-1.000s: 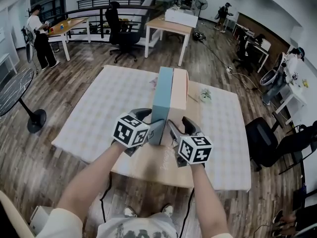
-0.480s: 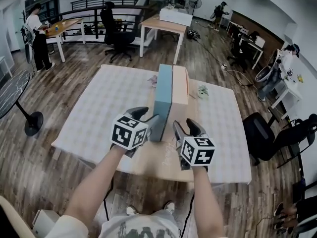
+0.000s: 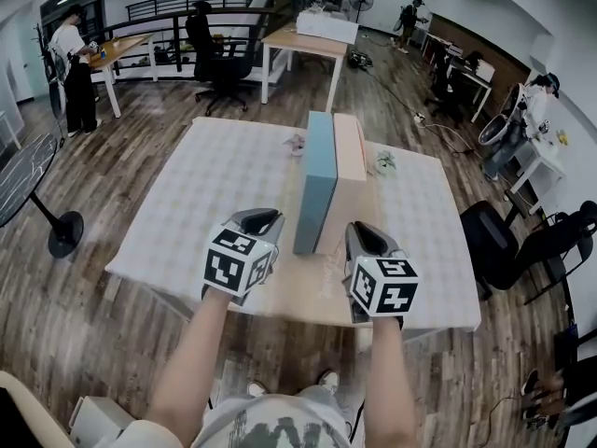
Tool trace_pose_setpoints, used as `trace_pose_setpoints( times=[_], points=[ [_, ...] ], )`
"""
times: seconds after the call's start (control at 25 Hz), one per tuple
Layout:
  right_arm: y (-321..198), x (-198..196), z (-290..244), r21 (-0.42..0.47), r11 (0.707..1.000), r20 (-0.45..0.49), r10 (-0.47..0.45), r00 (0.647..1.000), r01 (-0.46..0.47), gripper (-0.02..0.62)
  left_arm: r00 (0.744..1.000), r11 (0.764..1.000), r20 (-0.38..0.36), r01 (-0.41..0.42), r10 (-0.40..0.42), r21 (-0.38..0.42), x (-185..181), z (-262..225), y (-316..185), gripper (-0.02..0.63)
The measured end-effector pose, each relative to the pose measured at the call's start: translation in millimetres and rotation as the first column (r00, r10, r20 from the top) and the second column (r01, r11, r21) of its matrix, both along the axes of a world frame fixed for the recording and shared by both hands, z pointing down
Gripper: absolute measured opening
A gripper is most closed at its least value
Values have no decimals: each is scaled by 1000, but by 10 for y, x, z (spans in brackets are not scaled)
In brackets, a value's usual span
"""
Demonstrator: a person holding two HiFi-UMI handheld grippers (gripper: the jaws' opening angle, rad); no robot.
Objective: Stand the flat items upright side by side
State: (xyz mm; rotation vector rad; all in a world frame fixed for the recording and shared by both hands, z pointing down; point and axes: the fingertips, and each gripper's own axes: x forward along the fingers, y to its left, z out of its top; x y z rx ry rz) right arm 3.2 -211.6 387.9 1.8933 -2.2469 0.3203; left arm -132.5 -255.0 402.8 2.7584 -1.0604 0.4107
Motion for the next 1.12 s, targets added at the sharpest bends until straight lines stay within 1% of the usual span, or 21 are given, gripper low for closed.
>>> trace_pose_setpoints(
  times=[0.12,0.32,0.56,1.12],
  points=[
    [28,-111,-67,24,1000,-3,-2,1000,2,0,1000,1000,-8,11,-11,5,-188,-13,22,6],
    [84,-131,-129,42,999,22,1,1000,-2,0,999,999,-9,44,-44,19,-329,-75,7,6],
    [128,-161,-170,65,998,23,21,1000,-22,0,999,999,-15,35,-34,27,-390,-105,50,5],
    [102,-174,-166,74,997,26,19,999,-21,0,1000,1000,-16,8,-8,29,-271,-92,33,5]
  ],
)
